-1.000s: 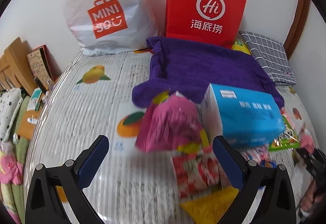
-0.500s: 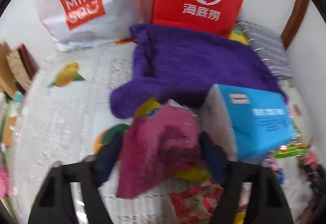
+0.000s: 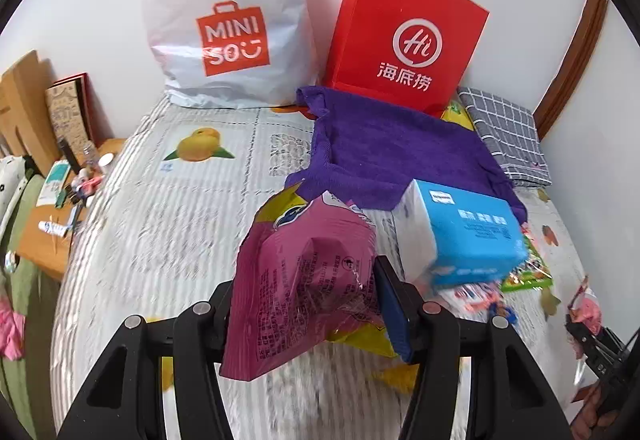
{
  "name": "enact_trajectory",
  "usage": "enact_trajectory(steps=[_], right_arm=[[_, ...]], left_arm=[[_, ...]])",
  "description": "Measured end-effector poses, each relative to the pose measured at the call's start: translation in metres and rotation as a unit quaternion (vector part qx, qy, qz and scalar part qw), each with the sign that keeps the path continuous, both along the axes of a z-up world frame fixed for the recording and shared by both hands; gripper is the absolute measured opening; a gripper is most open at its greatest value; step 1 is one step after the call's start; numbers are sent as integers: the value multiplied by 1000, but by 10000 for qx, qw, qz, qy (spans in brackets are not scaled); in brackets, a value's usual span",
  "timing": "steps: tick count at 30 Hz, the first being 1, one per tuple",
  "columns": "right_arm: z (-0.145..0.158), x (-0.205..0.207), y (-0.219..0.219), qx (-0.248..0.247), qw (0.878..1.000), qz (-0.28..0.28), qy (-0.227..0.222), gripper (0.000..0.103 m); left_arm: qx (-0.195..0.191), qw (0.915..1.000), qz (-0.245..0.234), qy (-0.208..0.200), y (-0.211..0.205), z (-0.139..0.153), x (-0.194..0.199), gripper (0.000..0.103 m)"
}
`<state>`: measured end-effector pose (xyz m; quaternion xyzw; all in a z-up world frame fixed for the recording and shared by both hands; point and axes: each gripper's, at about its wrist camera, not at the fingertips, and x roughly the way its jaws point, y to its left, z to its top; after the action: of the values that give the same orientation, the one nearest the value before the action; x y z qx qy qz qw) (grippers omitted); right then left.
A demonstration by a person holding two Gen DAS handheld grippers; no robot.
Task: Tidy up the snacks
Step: 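Grasp the pink striped snack bag with the right tool while the left tool grasps the magenta candy bag, then carry both held bags up toward the purple towel with both tools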
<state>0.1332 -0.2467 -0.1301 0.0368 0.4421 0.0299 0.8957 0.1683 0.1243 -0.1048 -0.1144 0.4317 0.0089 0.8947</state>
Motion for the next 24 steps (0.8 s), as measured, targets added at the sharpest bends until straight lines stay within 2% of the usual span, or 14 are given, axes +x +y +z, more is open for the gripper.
enact_trajectory(steps=[4,12,24], right_arm=[[10,-10,11,81,10000,33,-22,53],[29,-27,27,191,9995,142,-216,53],[68,-23,41,259,9975,435,-502,53]], left_arm=[[-46,9999,-43,-105,-4,10,-23,54],[-259,9986,-432,-185,-37,24,-57,54],[-229,9955,-808,-436,-80,60,-58,55]])
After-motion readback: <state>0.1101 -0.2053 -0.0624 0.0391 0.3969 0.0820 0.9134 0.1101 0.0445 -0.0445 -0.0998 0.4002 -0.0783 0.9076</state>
